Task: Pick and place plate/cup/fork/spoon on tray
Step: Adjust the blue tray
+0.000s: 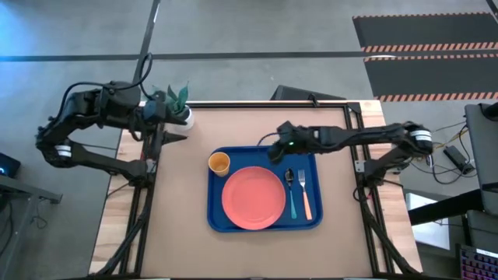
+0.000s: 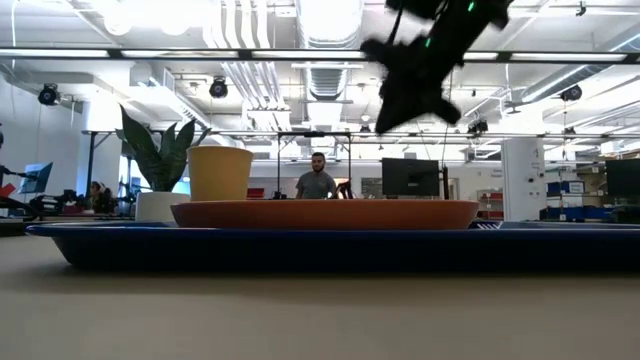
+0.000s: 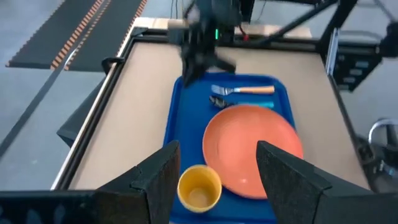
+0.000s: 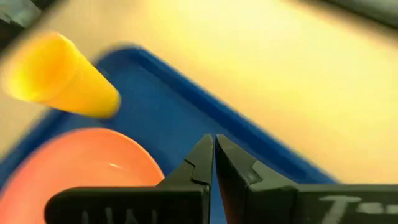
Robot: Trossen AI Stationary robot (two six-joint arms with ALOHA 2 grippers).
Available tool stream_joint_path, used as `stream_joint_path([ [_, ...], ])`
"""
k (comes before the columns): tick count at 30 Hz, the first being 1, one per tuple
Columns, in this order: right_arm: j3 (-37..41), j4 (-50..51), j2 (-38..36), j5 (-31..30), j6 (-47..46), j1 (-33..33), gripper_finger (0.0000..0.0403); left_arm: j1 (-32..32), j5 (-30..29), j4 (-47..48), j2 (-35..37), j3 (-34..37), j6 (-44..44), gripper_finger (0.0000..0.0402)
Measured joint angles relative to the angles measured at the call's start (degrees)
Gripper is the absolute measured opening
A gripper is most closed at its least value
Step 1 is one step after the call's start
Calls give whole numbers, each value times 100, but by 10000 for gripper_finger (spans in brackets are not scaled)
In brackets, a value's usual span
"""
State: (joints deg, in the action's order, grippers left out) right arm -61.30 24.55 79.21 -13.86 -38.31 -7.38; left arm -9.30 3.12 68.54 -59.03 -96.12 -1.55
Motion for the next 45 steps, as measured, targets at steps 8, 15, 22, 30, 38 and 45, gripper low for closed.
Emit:
stream_joint_path([
  [8,-16,14,-1633,-1020,572,334,8,15,26,214,493,185,-310,194],
  [15,-24,1,-2755,-1183,831,792,8,13,24,-456,1185,1014,-189,194],
  [22,-24,19,-2774,-1183,1251,1093,8,13,23,-1173,1646,1892,-176,194],
  [30,-24,19,-2655,-1166,1971,1130,8,13,24,-1518,1866,2155,-171,194],
  [38,-24,1045,-2727,-1161,1147,1152,9,13,129,-1516,2031,2151,-24,194],
  [45,-15,4589,-2648,-1146,-2076,1325,9,13,260,-1516,2163,2153,-23,194],
])
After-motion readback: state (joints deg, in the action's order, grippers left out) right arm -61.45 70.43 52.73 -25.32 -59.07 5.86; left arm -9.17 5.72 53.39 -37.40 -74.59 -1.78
